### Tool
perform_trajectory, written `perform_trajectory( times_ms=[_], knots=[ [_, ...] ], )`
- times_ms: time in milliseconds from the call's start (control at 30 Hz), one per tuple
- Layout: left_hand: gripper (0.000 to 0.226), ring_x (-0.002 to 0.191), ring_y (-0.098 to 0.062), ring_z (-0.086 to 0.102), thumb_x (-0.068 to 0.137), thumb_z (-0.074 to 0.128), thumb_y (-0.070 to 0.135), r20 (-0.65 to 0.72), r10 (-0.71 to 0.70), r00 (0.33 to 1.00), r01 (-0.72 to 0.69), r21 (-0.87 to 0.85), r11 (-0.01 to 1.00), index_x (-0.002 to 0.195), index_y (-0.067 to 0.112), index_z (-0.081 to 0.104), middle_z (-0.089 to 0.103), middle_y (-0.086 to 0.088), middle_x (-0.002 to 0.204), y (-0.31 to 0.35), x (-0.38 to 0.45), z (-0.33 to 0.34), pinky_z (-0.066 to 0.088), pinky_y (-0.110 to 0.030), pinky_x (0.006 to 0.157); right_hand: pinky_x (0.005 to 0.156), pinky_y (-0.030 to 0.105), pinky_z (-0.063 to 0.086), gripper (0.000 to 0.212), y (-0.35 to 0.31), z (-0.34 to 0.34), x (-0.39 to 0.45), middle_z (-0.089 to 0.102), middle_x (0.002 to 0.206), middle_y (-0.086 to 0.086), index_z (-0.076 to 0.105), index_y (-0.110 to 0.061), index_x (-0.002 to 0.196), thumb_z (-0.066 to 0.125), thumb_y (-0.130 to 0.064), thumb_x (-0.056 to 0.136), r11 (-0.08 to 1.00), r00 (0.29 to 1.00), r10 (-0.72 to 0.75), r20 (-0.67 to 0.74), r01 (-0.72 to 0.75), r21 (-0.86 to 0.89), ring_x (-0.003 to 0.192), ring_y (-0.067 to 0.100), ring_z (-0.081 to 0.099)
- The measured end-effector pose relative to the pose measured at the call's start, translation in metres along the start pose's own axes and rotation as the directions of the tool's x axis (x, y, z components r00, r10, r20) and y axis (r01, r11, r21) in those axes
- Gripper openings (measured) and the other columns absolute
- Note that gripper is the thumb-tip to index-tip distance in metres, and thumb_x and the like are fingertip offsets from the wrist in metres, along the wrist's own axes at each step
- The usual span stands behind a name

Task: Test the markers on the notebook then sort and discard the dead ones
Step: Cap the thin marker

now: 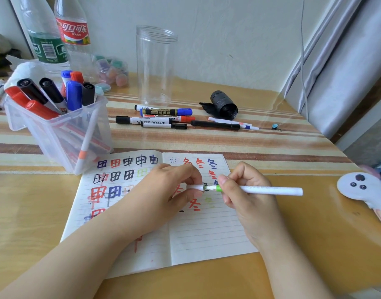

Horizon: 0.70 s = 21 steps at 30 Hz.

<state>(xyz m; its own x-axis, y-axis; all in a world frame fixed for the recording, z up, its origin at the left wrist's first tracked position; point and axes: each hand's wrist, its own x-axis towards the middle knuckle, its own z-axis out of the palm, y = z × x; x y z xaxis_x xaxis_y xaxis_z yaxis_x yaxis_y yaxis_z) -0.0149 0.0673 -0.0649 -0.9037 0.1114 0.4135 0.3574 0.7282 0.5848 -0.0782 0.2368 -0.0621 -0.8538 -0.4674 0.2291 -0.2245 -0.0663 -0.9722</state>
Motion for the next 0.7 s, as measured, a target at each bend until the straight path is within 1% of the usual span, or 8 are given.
perform_trajectory(
  times_ms=[100,167,267,367,433,533,633,700],
  knots=[
    [0.016,0.076,0.000,0.051,0.082,0.049,0.039,-0.003,0.040,0.999,-0.040,-0.003,0.999,0.089,0.026,0.055,0.062,0.013,0.077,0.003,-0.001,0.000,0.031,-0.001,0.075,0.049,0.014,0.035,0.025,0.000,0.002,0.000,0.050,0.045,-0.006,0.048,-0.024,0.055,0.068,-0.033,0.068,1.000,0.999,0.018,0.048,-0.018,-0.002,0.043,0.003,0.042],
    [0.020,0.071,0.001,0.050,0.082,0.050,0.037,-0.006,0.056,0.998,-0.056,-0.009,0.998,0.088,0.020,0.059,0.061,0.014,0.073,0.005,-0.001,0.001,0.033,-0.001,0.067,0.049,0.014,0.036,0.025,0.000,0.003,0.000,0.051,0.046,-0.007,0.050,-0.024,0.055,0.069,-0.034,0.066,0.999,0.996,0.034,0.085,-0.036,0.018,0.044,0.004,0.044],
    [0.017,0.065,0.001,0.051,0.081,0.051,0.035,-0.028,0.050,0.998,-0.051,-0.042,0.998,0.085,0.021,0.059,0.060,0.014,0.067,0.005,-0.002,0.002,0.036,-0.005,0.059,0.048,0.014,0.035,0.027,0.002,0.003,0.000,0.050,0.045,-0.008,0.049,-0.023,0.054,0.070,-0.033,0.065,0.997,0.994,0.056,0.093,-0.061,0.052,0.043,0.004,0.042],
    [0.016,0.064,-0.003,0.053,0.080,0.053,0.033,-0.043,0.051,0.998,-0.052,-0.021,0.998,0.083,0.020,0.061,0.063,0.012,0.066,0.007,-0.003,0.003,0.039,-0.011,0.058,0.048,0.016,0.034,0.028,0.002,0.006,0.000,0.049,0.045,-0.006,0.047,-0.025,0.052,0.070,-0.036,0.066,0.998,0.994,0.061,0.096,-0.064,0.030,0.044,0.006,0.041],
    [0.009,0.063,-0.002,0.054,0.080,0.060,0.026,-0.060,0.035,0.998,-0.036,-0.025,0.999,0.082,0.018,0.063,0.062,0.013,0.065,0.009,-0.003,0.003,0.038,-0.008,0.058,0.049,0.018,0.034,0.029,0.002,0.008,0.000,0.049,0.045,-0.006,0.047,-0.025,0.052,0.069,-0.036,0.066,0.998,0.994,0.061,0.087,-0.063,0.016,0.045,0.007,0.041],
    [0.003,0.059,0.002,0.054,0.079,0.062,0.021,-0.087,-0.010,0.996,0.006,-0.047,0.999,0.080,0.019,0.064,0.059,0.017,0.061,0.015,-0.005,0.001,0.034,-0.002,0.057,0.048,0.017,0.034,0.029,0.000,0.009,0.000,0.049,0.044,-0.006,0.047,-0.025,0.051,0.069,-0.038,0.065,0.996,0.994,0.084,0.077,-0.086,0.022,0.045,0.007,0.041],
    [0.004,0.061,0.001,0.057,0.082,0.061,0.024,-0.118,-0.083,0.990,0.073,-0.089,0.993,0.080,0.021,0.063,0.063,0.013,0.064,0.022,-0.006,-0.004,0.037,-0.006,0.057,0.046,0.015,0.034,0.031,-0.011,0.013,-0.001,0.050,0.047,-0.004,0.051,-0.025,0.053,0.077,-0.040,0.057,0.975,0.980,0.165,0.112,-0.179,0.129,0.043,0.006,0.041],
    [0.001,0.071,-0.001,0.059,0.085,0.062,0.024,-0.158,-0.137,0.978,0.126,-0.077,0.989,0.084,0.024,0.063,0.065,0.013,0.072,0.024,-0.004,-0.013,0.045,-0.014,0.067,0.046,0.016,0.037,0.046,-0.020,0.019,-0.001,0.055,0.055,-0.001,0.055,-0.018,0.064,0.087,-0.047,0.048,0.951,0.971,0.188,0.148,-0.218,0.218,0.045,0.006,0.042]
  ],
)
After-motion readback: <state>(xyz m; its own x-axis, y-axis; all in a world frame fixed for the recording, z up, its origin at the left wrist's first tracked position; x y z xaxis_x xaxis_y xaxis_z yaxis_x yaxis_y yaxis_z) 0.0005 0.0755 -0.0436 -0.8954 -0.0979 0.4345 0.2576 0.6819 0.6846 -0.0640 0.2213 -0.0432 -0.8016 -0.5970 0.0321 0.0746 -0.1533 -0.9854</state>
